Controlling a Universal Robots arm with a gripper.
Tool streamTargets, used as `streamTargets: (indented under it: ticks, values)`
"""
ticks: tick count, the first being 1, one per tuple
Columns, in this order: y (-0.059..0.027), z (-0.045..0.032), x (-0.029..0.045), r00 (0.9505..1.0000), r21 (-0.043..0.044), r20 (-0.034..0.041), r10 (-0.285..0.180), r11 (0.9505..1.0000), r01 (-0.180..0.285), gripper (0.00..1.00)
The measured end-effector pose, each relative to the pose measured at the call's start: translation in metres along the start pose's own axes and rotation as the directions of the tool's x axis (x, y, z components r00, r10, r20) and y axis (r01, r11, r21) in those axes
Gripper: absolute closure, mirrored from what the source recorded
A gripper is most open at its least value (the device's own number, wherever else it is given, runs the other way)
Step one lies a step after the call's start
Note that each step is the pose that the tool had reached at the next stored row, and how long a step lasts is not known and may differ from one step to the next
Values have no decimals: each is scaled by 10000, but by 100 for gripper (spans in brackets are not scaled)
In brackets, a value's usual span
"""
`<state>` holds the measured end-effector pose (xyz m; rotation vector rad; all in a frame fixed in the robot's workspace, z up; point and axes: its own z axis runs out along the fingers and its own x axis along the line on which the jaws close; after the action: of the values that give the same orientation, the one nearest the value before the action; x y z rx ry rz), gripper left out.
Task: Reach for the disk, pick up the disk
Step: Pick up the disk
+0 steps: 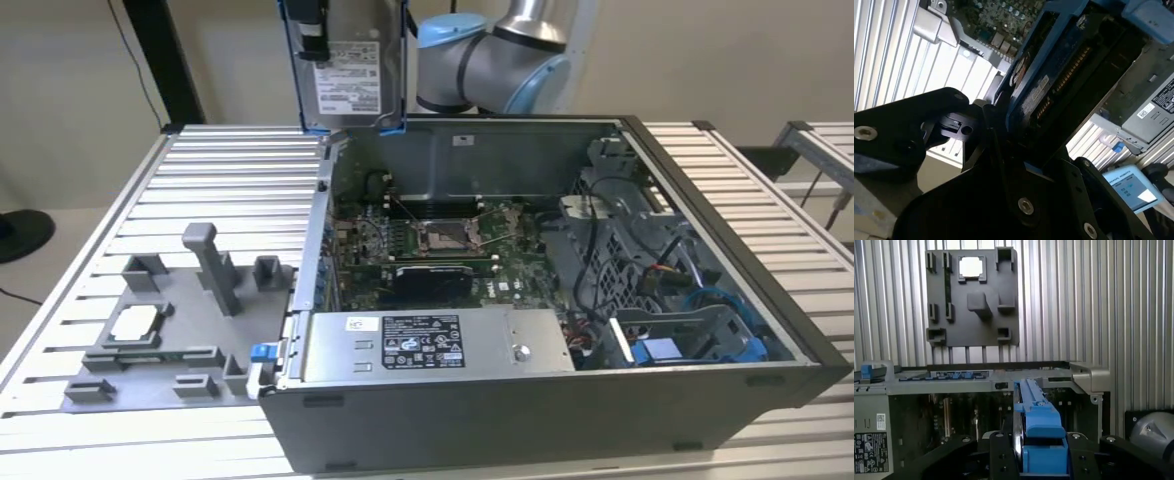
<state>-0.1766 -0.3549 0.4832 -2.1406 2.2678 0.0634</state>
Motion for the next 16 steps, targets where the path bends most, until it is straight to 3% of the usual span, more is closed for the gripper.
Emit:
streamTargets:
  ticks: [16]
  values:
    - [-688,-6,-83,10000,0,0,-1,10000,1,100]
